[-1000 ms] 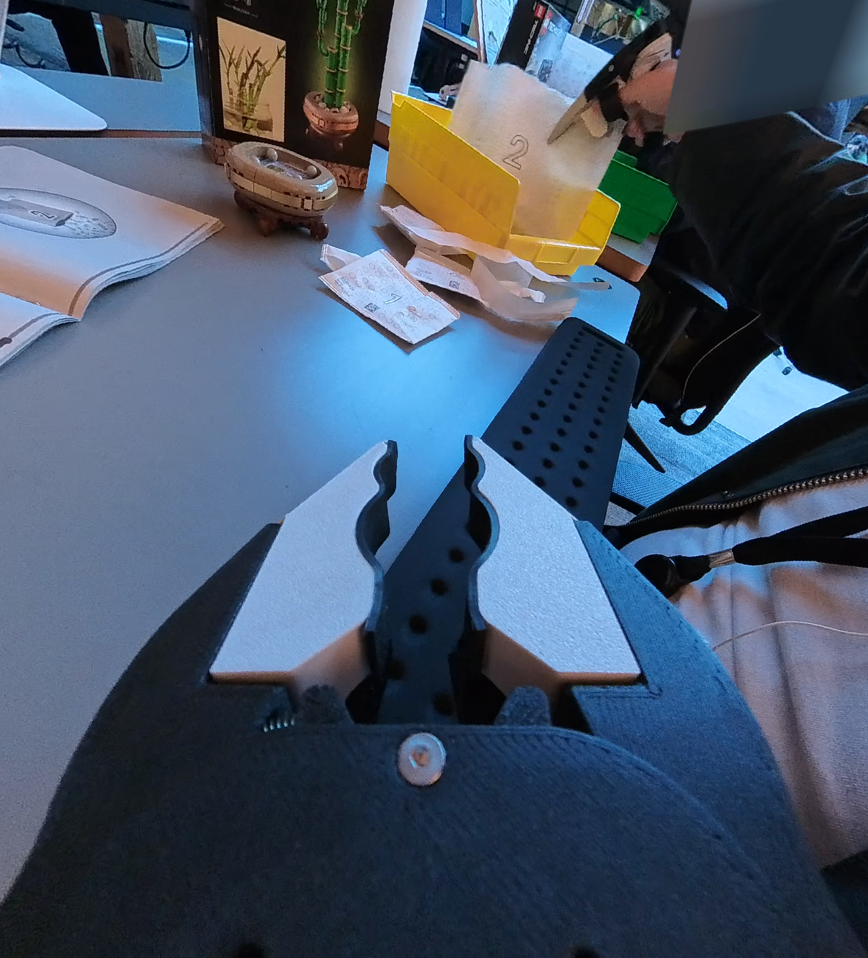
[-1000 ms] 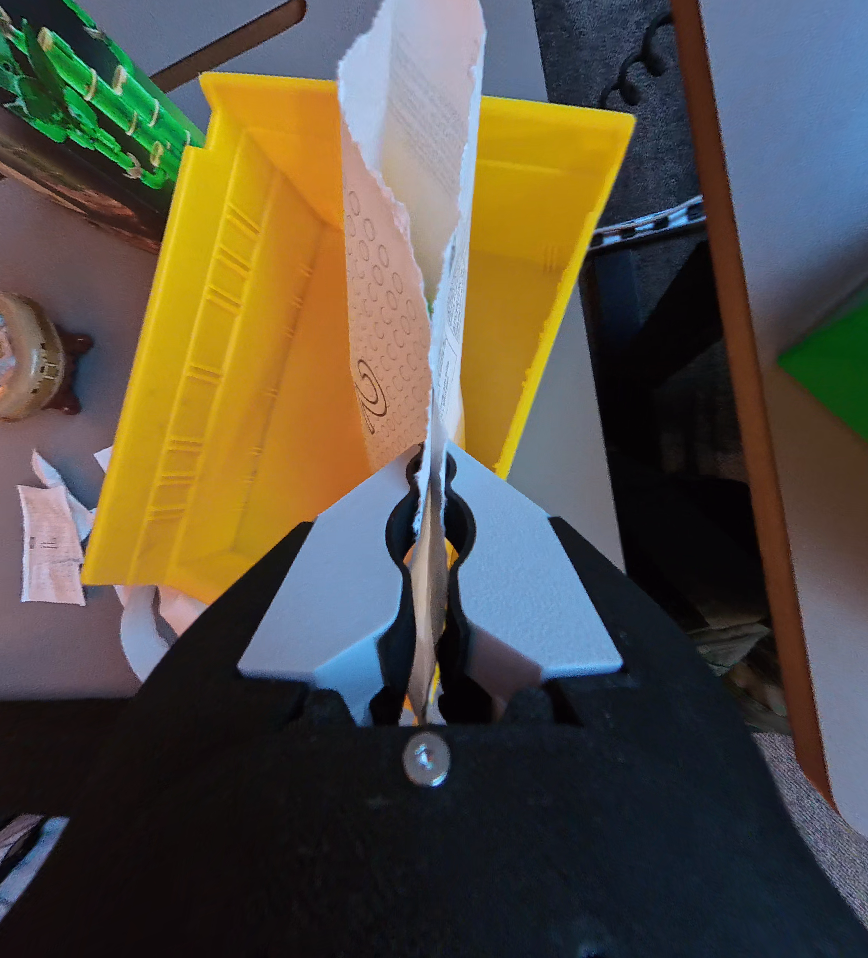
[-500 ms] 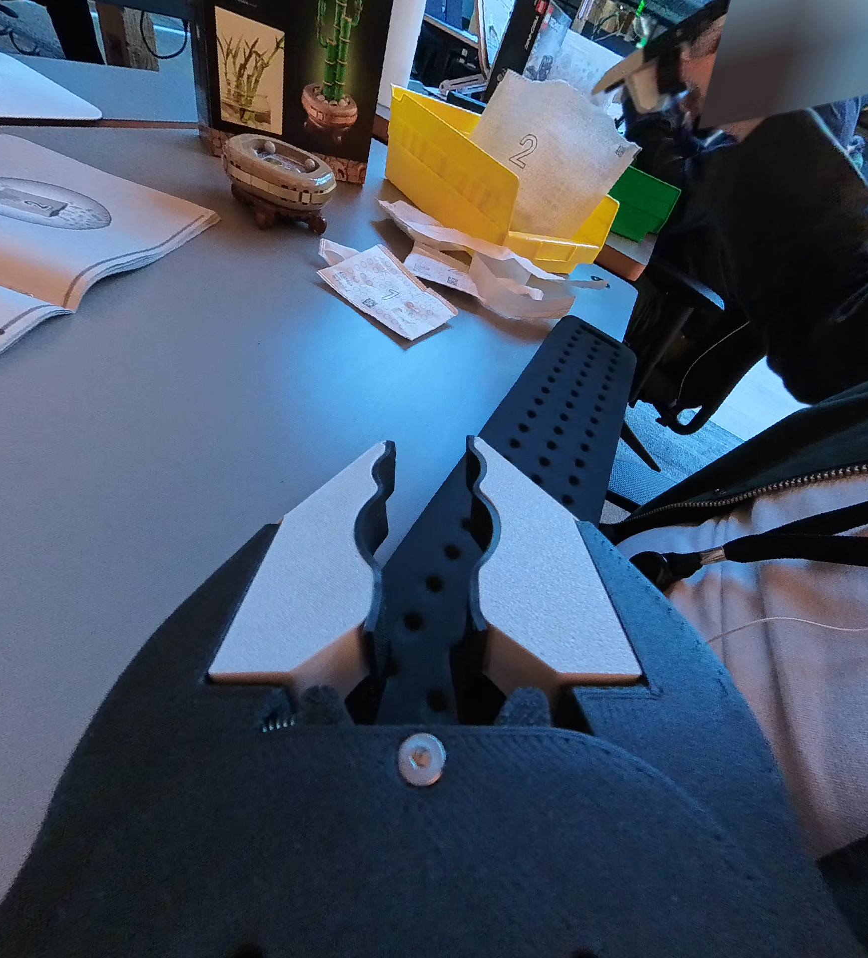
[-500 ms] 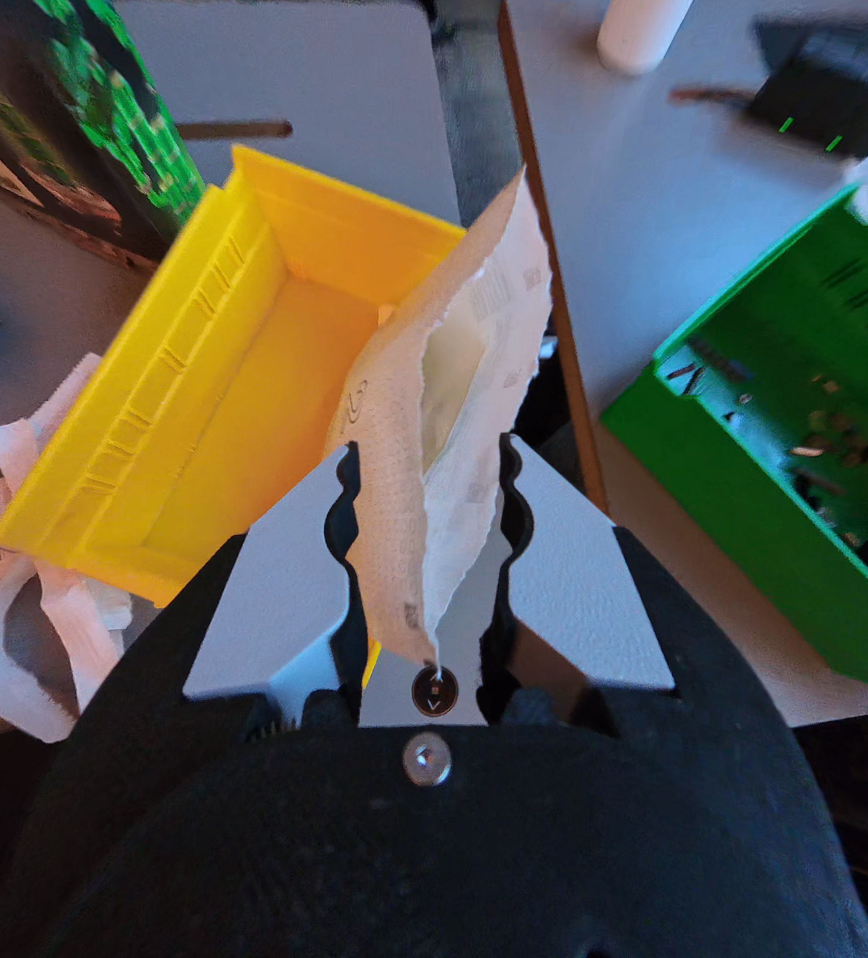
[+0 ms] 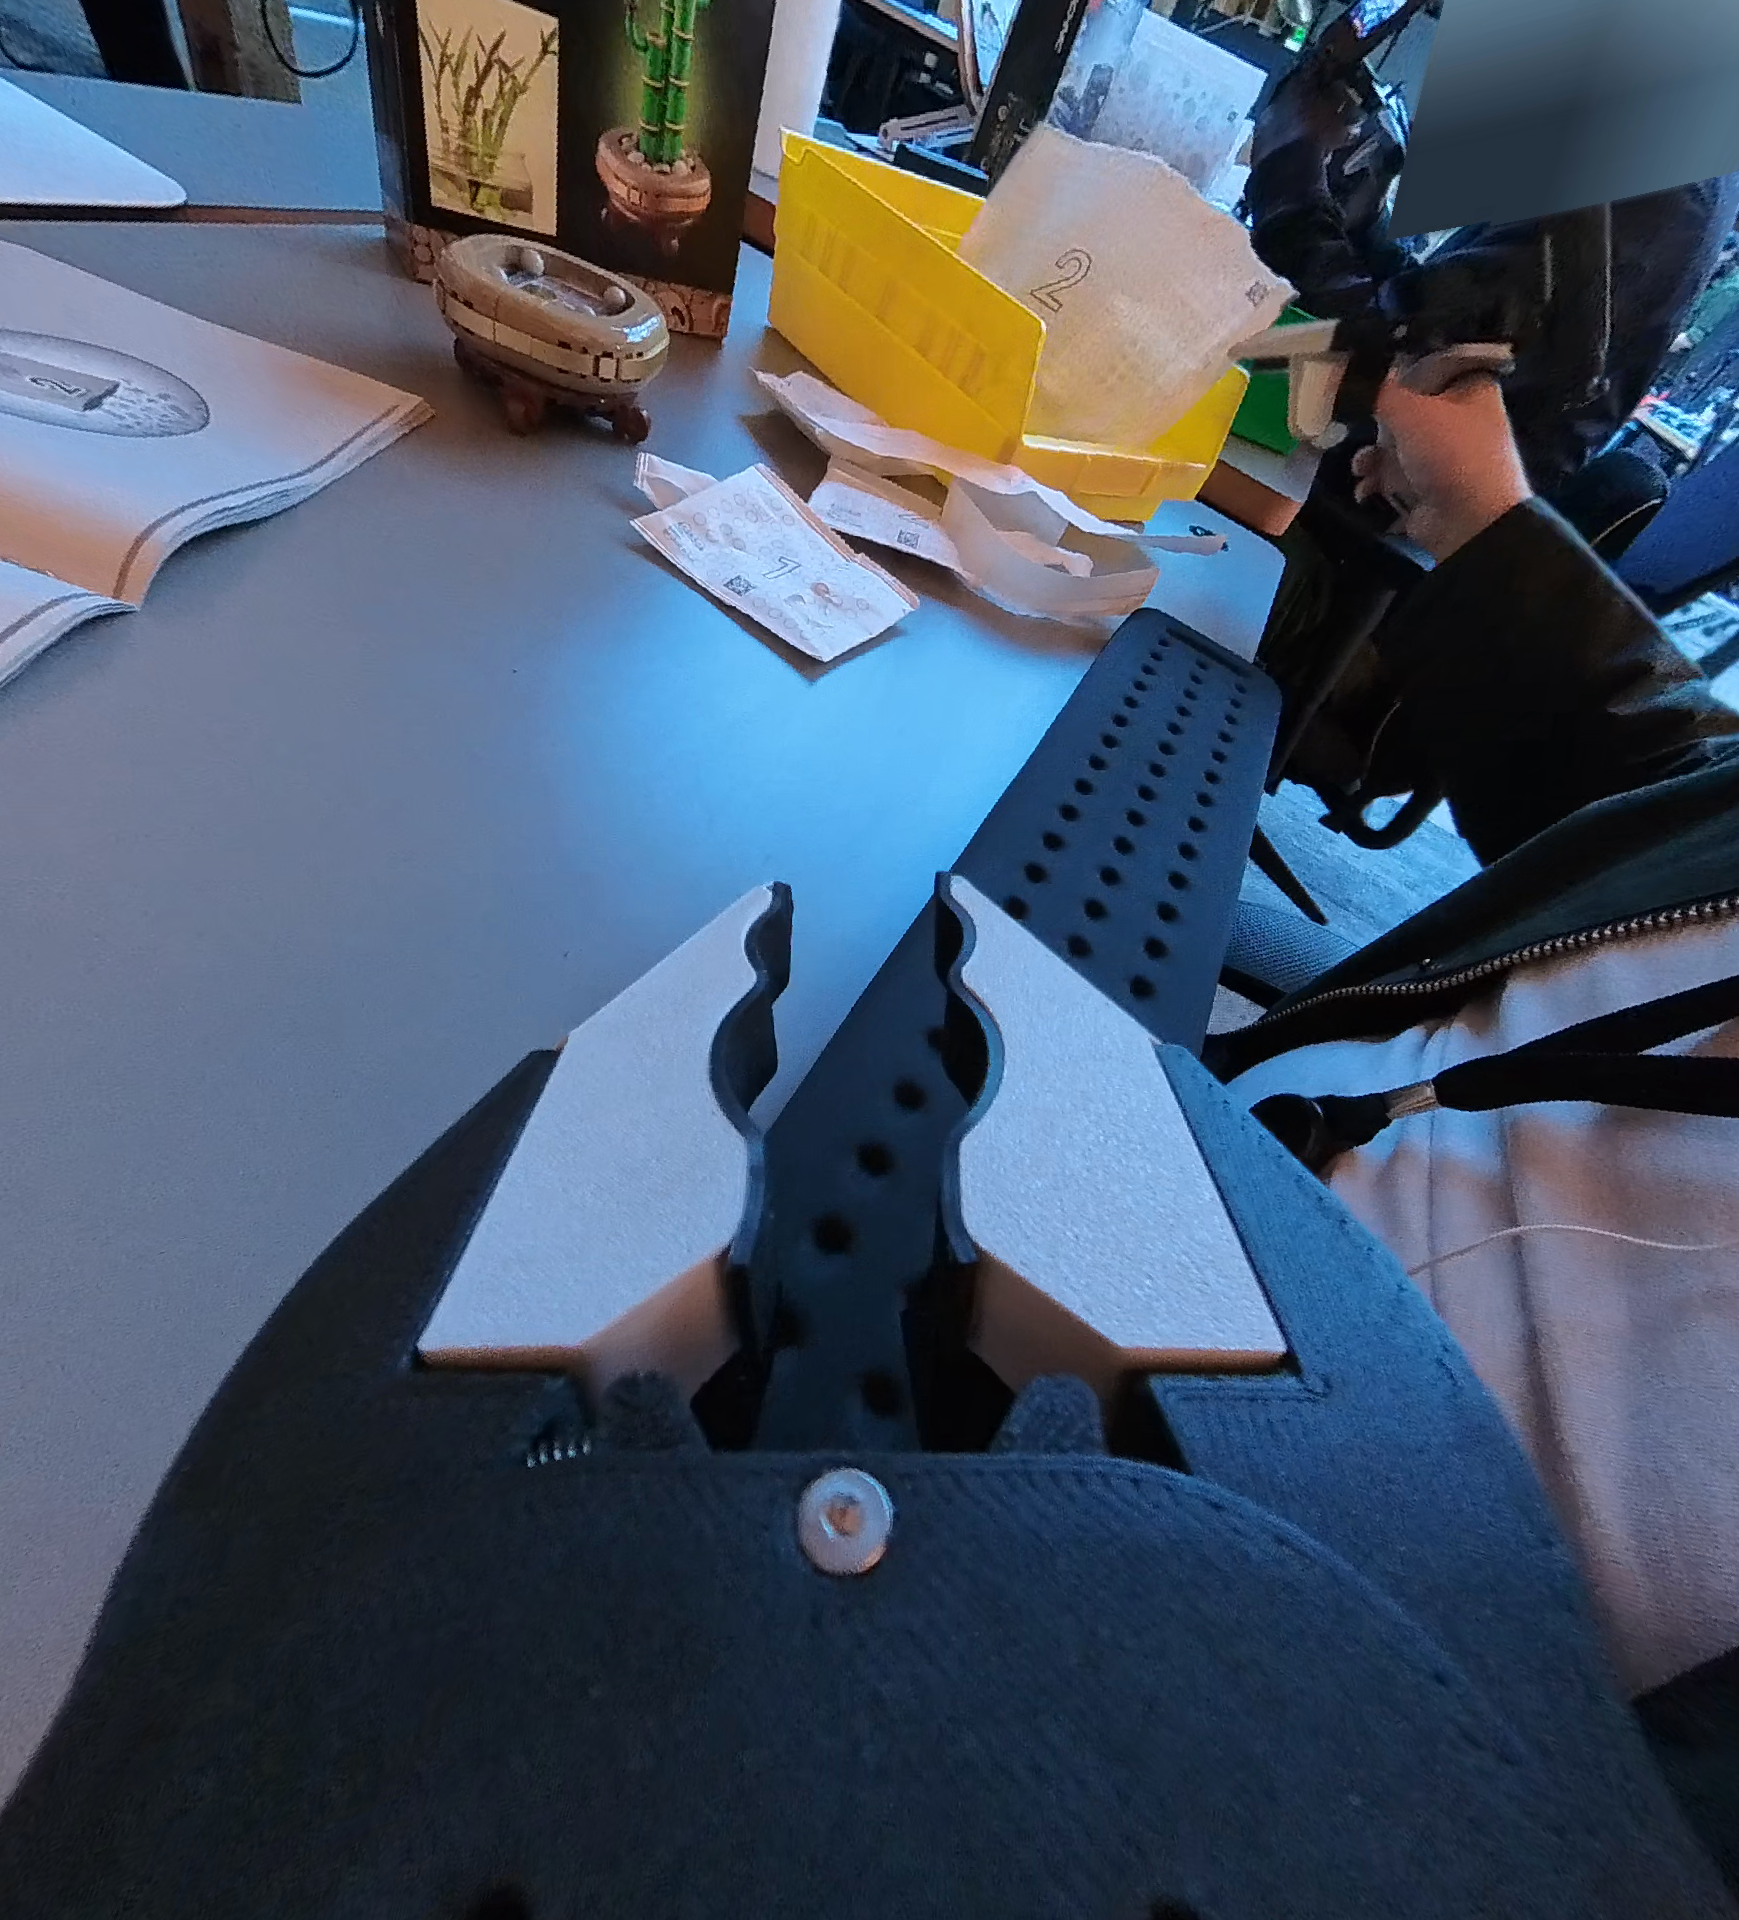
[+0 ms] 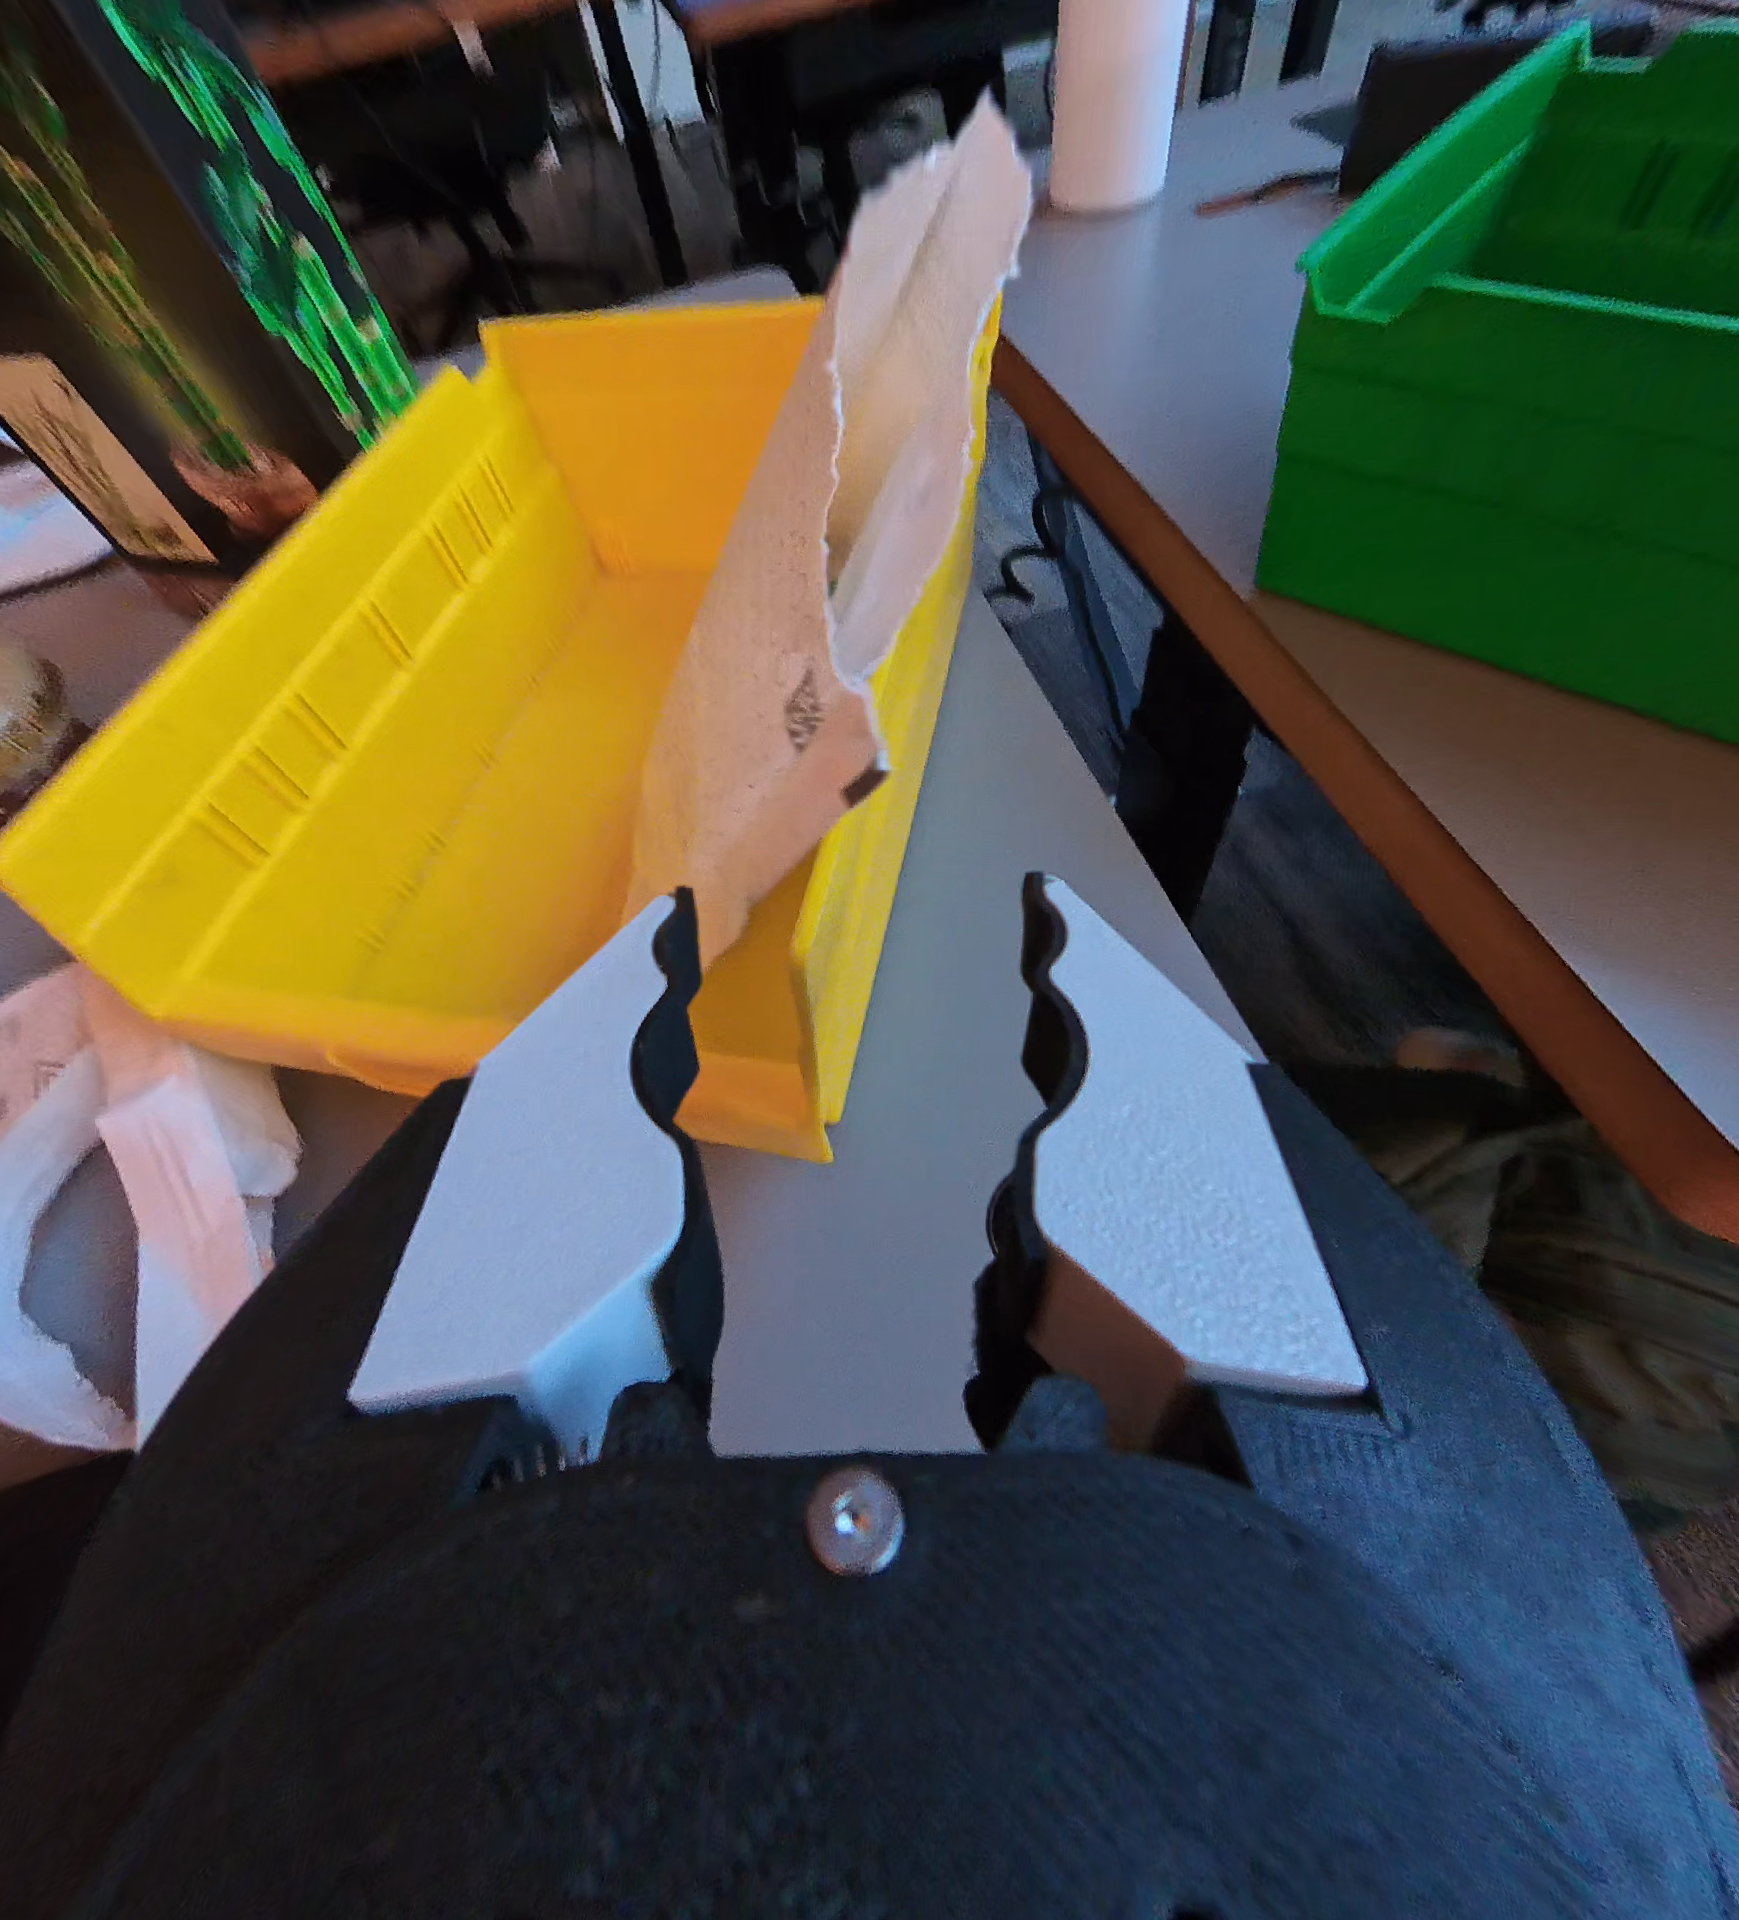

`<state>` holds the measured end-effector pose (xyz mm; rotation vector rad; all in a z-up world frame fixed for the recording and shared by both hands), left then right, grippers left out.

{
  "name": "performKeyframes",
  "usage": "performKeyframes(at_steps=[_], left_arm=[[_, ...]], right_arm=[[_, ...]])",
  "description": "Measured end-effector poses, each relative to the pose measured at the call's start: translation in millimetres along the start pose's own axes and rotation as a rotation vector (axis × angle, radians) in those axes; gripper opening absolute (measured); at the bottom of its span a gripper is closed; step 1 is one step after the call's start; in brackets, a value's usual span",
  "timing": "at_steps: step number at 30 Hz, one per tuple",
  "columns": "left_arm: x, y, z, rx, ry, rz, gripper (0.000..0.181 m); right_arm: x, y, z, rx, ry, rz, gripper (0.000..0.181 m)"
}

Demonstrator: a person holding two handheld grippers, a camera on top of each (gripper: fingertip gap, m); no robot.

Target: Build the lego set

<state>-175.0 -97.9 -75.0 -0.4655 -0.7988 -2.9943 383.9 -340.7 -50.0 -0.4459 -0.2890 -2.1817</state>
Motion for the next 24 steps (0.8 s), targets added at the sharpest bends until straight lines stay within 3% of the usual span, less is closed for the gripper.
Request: performKeyframes(at_steps=[4,5,7,9,14,19,24], left_arm=[[2,-1,0,0.004,0.009,0.011,0.026],[2,-1,0,0.007,0.012,0.011,0.026],[1,-1,0,0.011,0.006,0.011,0.026],[-1,-1,-1,0.009,-0.008,0.012,0.026],[-2,2,-3,-0.005,-0.020,0.020,0.026],[-3,3,-2,0.000,-0.013,0.022,0.026],[-3,3,-2,-0.010,-0.023,0.032,0.025]], right_arm=[[-4,1,-11,0.029,-0.039,-0.002,0.055],[-8,-1,-18,0.035,-0.068,0.016,0.046],[-16,-11,-26,0.059,-0.082,0.099,0.012],[-22,-4,-24,0.068,-0.076,0.085,0.005],[-39,25,-17,0.194,-0.146,0.017,0.003],[-44,32,-13,0.118,-0.124,0.111,0.004],[-28,36,4,0.077,0.019,0.129,0.035]])
Point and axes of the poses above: each gripper's, where its closed fingertips meet, x back along the fingers, z out of its top, y = z × x across the jaws, the point moved 1 cm from there along x, back along the fingers, and after that the axes turned 11 degrees about x, right-handed, at the moved point
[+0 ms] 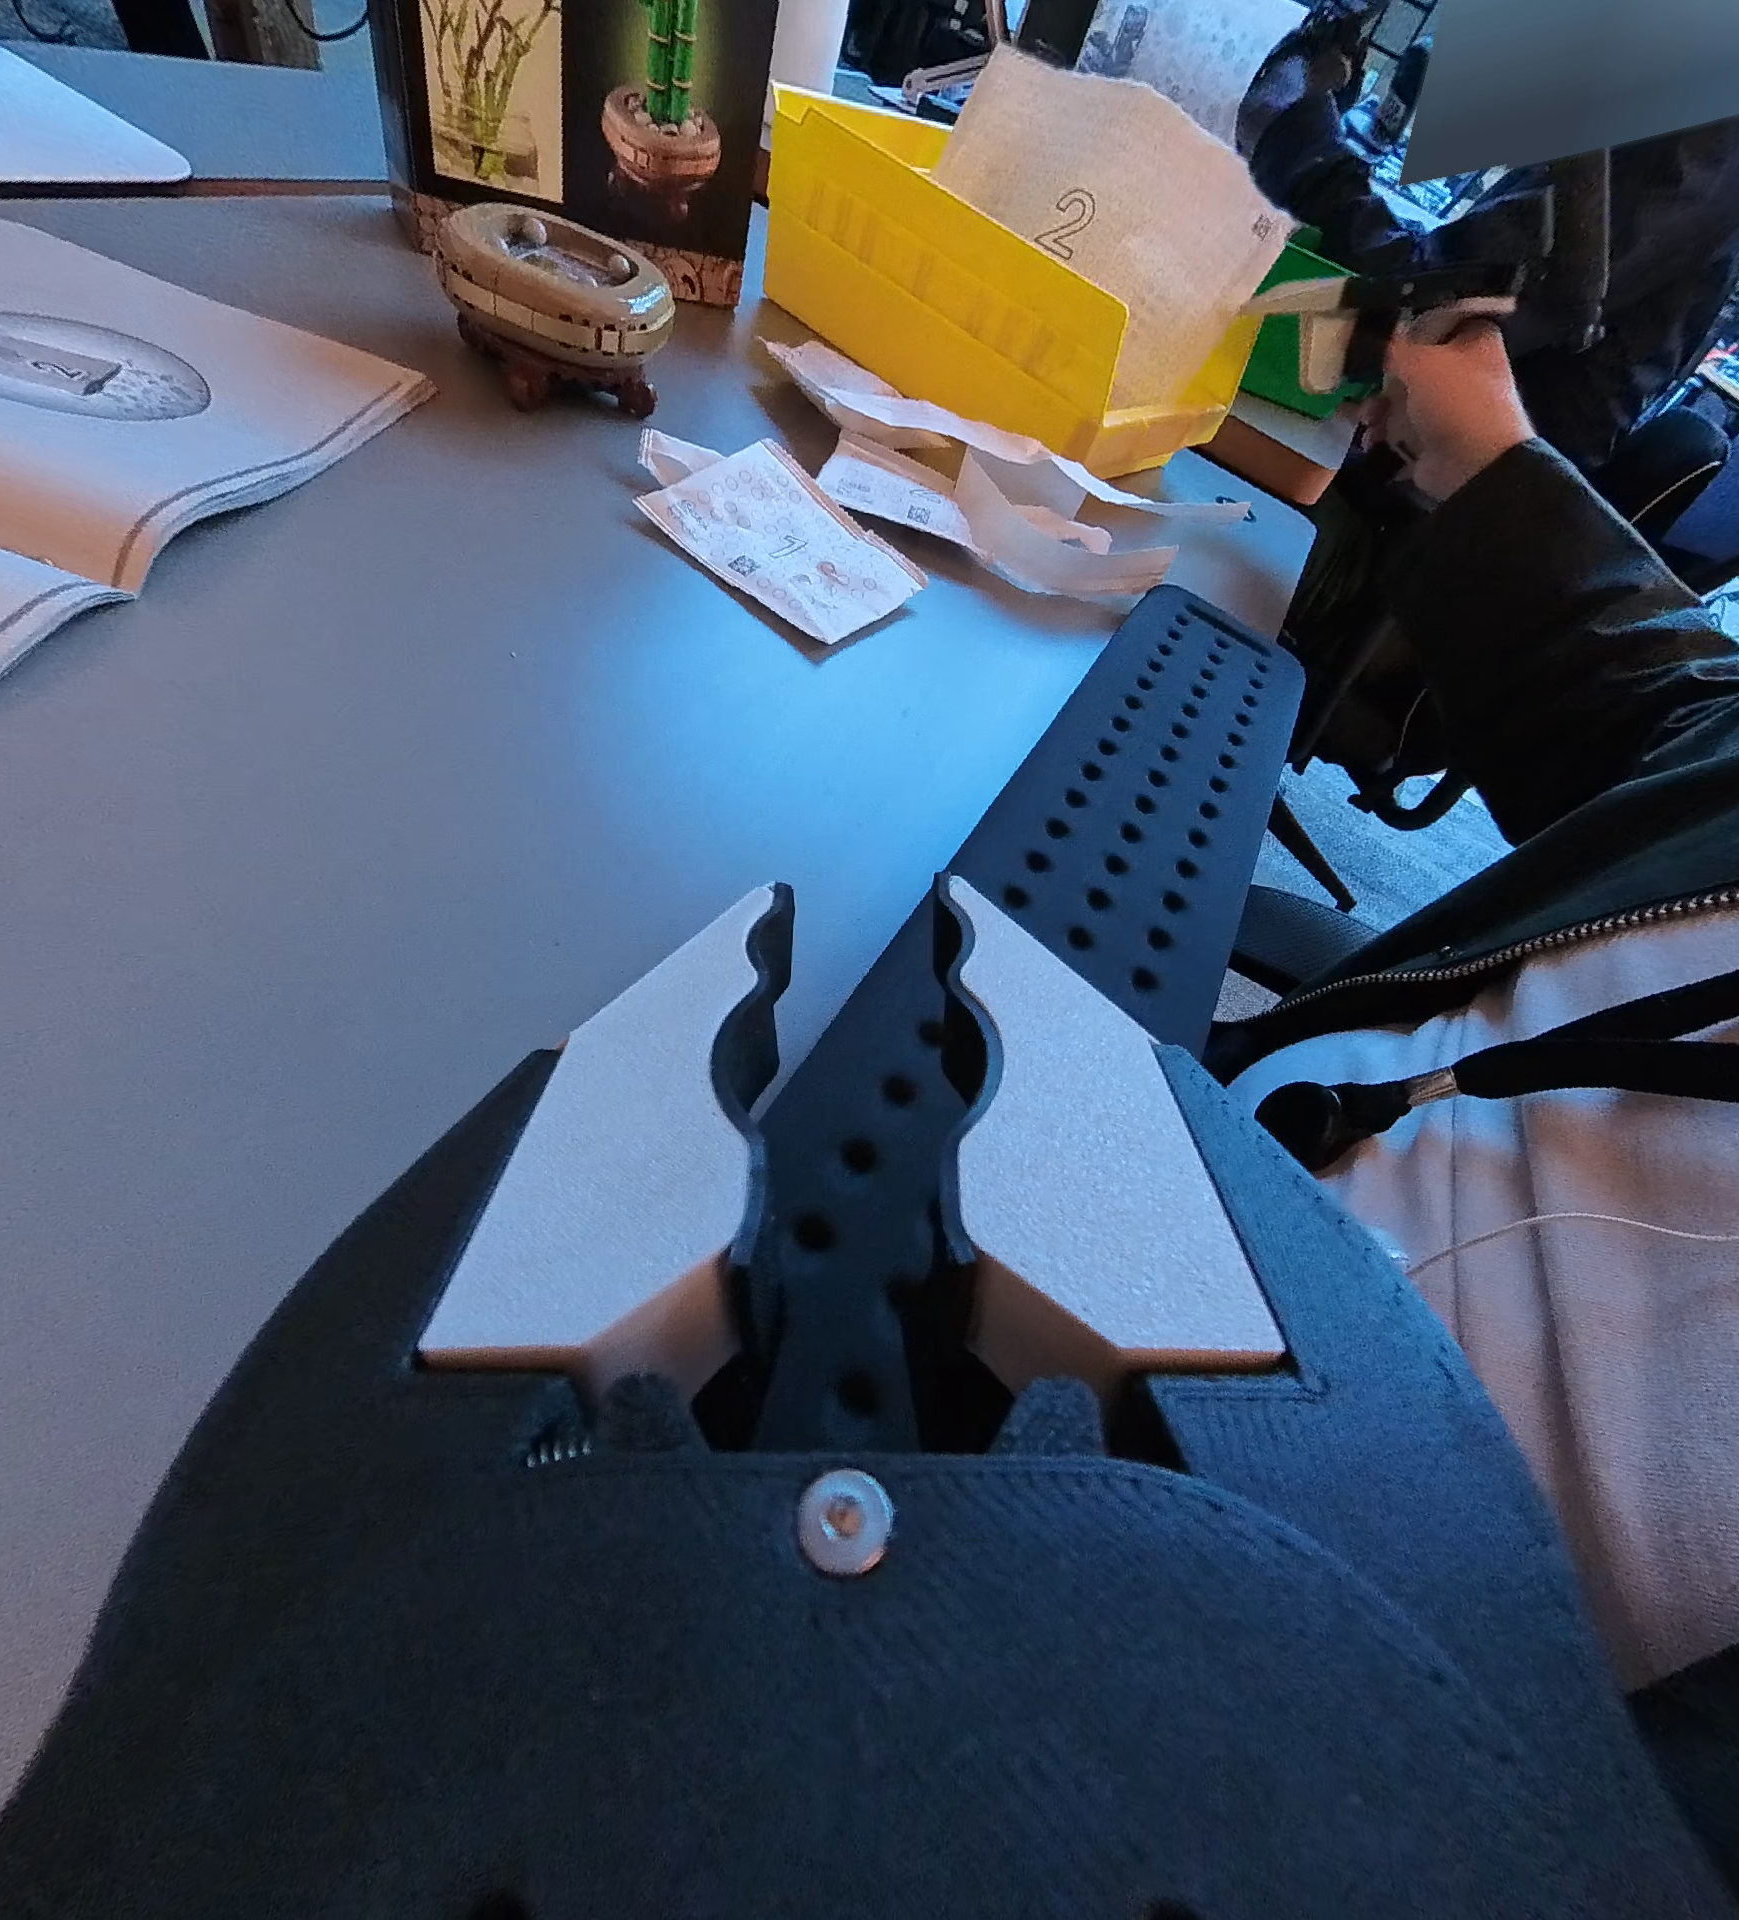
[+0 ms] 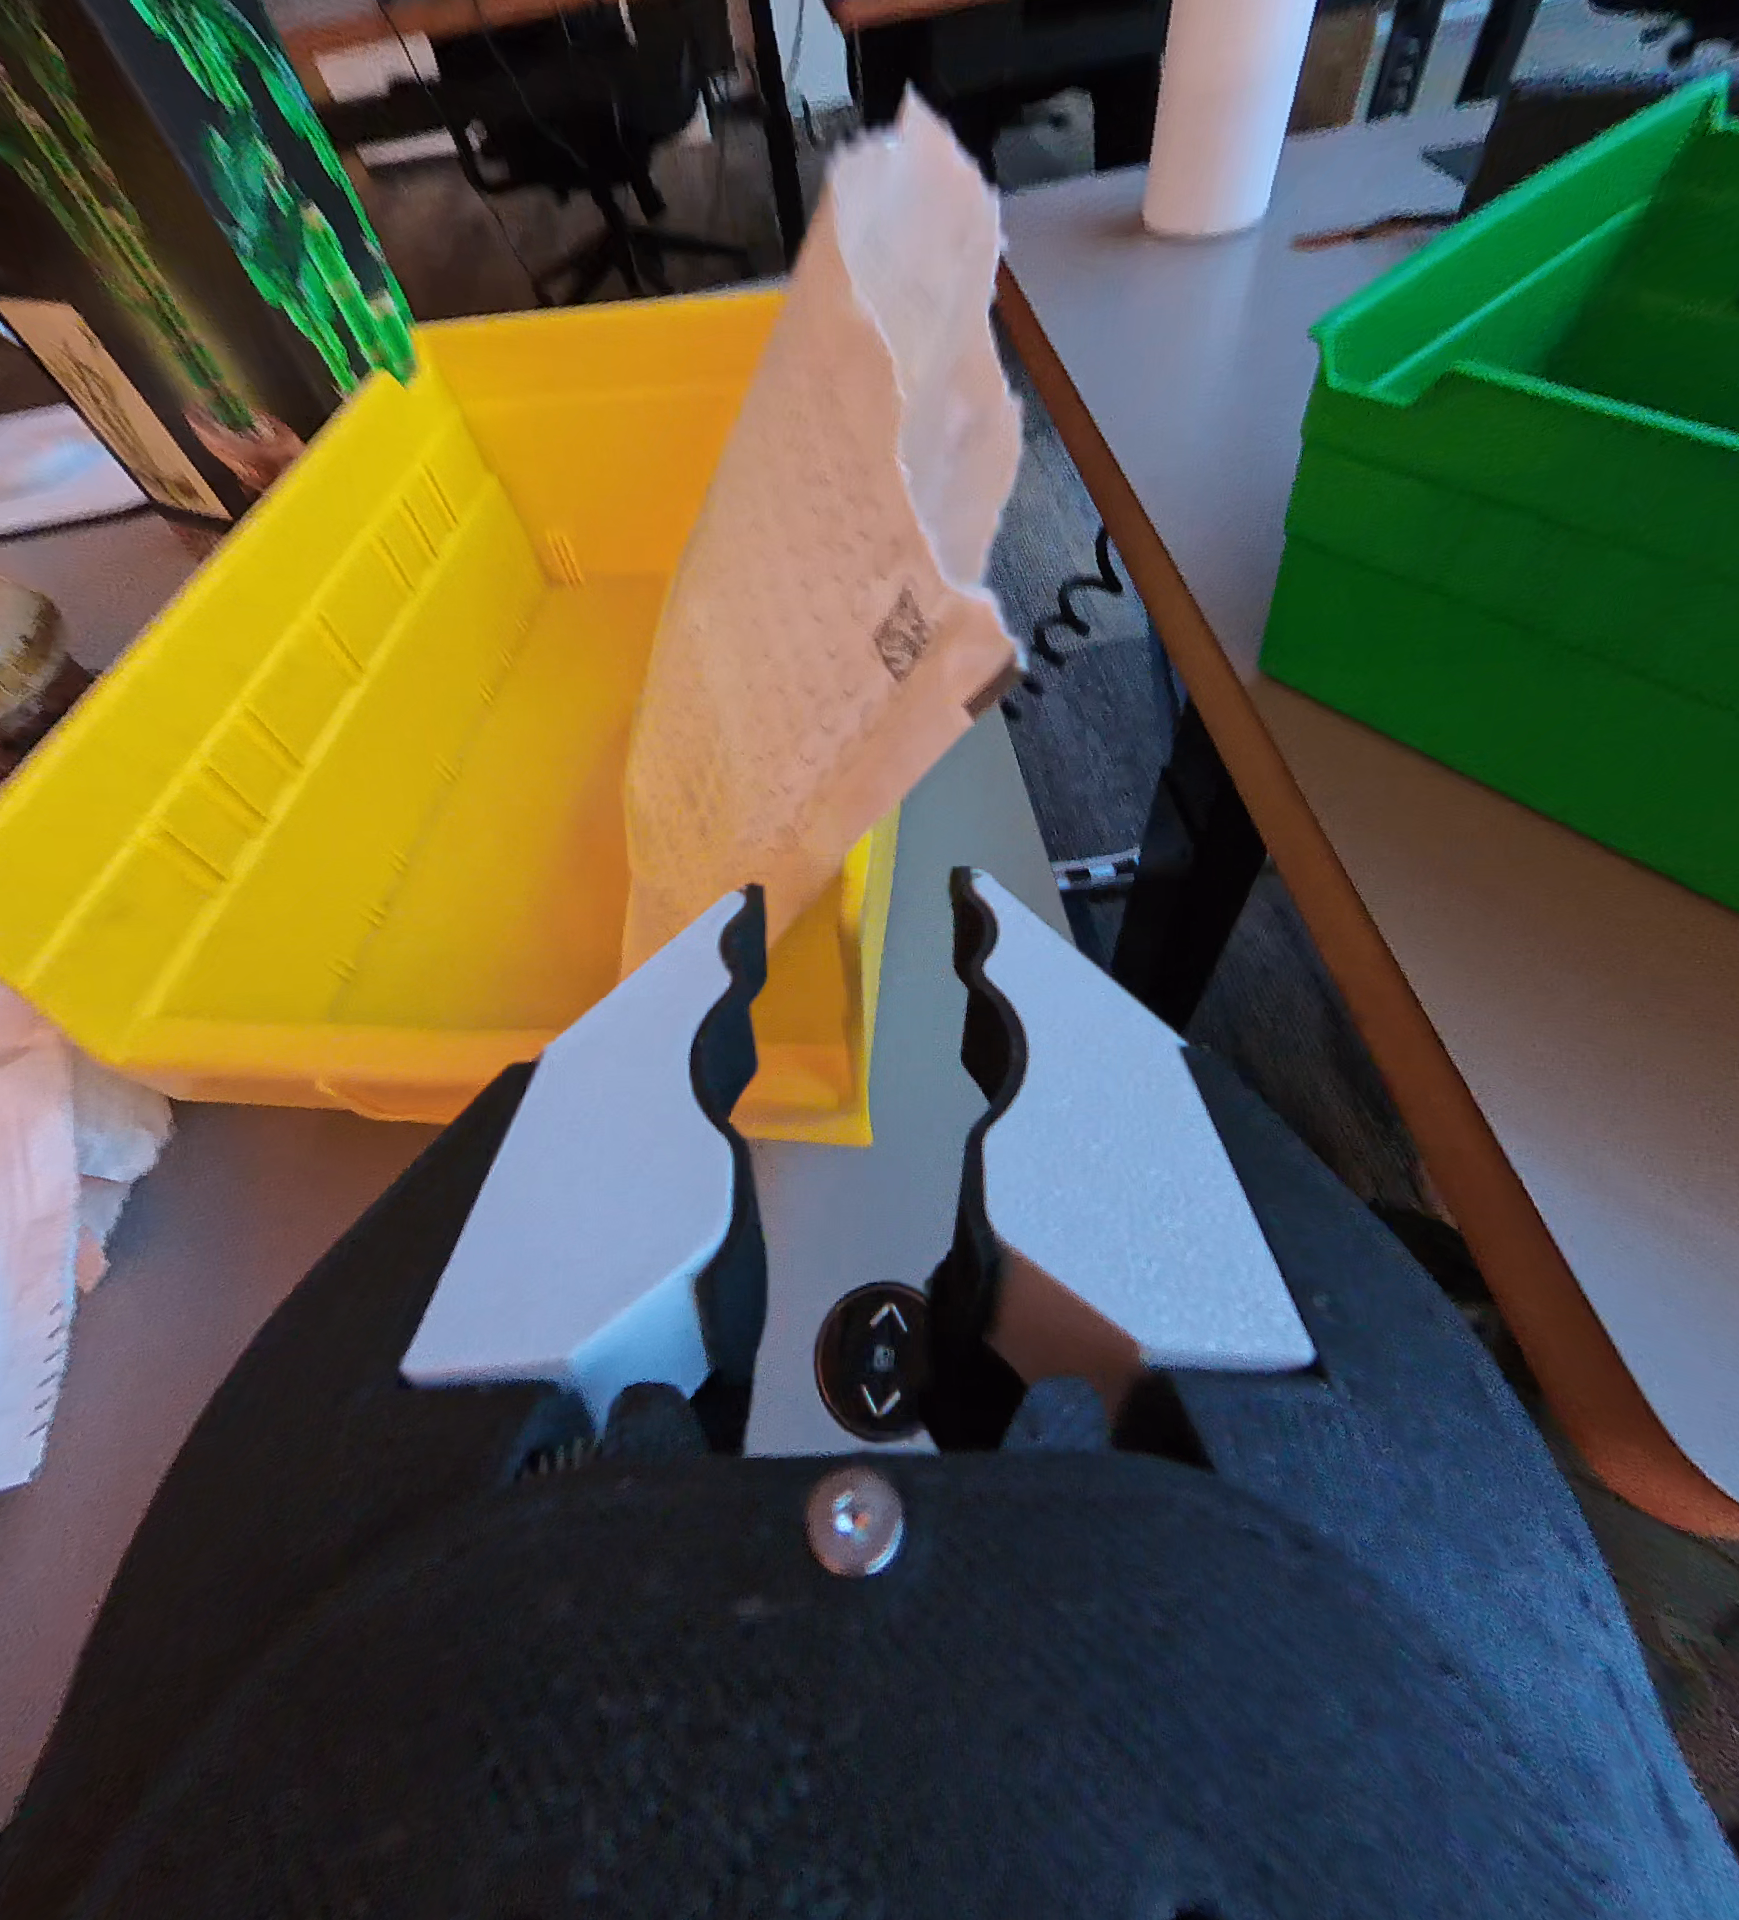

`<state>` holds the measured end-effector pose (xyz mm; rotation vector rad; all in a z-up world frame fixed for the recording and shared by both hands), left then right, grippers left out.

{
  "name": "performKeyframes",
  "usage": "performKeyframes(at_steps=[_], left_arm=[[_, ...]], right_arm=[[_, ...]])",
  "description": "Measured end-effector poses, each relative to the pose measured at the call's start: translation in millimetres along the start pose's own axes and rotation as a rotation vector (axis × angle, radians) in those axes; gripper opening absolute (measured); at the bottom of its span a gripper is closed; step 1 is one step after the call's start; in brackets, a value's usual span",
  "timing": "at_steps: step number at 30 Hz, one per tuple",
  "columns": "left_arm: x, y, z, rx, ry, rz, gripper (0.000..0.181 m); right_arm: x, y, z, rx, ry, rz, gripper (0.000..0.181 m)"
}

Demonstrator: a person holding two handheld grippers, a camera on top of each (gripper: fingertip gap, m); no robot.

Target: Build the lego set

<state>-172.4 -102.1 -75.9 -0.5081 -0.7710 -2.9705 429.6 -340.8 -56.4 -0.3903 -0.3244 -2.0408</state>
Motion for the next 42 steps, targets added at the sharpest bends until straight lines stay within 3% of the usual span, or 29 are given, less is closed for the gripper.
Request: performKeyframes(at_steps=[4,7,10,14,19,25,28,31,36,39,42], left_arm=[[-1,-2,1,0.008,0.006,0.000,0.025],[0,-2,0,0.007,0.009,0.003,0.025],[3,-4,1,0.008,0.015,0.011,0.025],[7,-6,2,0.008,0.031,0.023,0.025],[7,-9,2,0.020,0.034,0.020,0.025],[9,-12,5,0.016,0.032,0.039,0.026],[17,-15,9,0.000,0.053,0.084,0.026],[28,-23,12,-0.036,0.067,0.173,0.026],[69,-34,40,-0.142,0.204,0.397,0.025],[114,-43,67,-0.224,0.385,0.605,0.032],[146,-67,67,-0.234,0.402,0.815,0.052]], right_arm=[[-4,-5,9,-0.087,0.059,0.085,0.057],[-15,0,16,-0.154,0.087,0.104,0.059],[-21,5,27,-0.165,0.133,0.125,0.007],[-21,-2,37,-0.139,0.164,0.143,0.004],[-8,6,30,0.007,0.146,-0.059,0.040],[8,15,24,0.059,0.101,-0.192,0.064],[27,11,45,0.168,0.135,-0.285,0.068],[50,-22,81,0.213,0.260,-0.277,0.068],[75,-126,127,0.402,0.441,-0.151,0.055],[64,-202,129,0.521,0.477,0.012,0.054],[41,-266,110,0.595,0.430,0.162,0.054]])
Point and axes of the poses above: each gripper's, where its closed fingertips meet, x back along the fingers, z out of its top, y = z × x across the jaws, the point moved 1 cm from there along x, back along the fingers, and after that the axes turned 11 degrees about x, right-handed, at the moved point
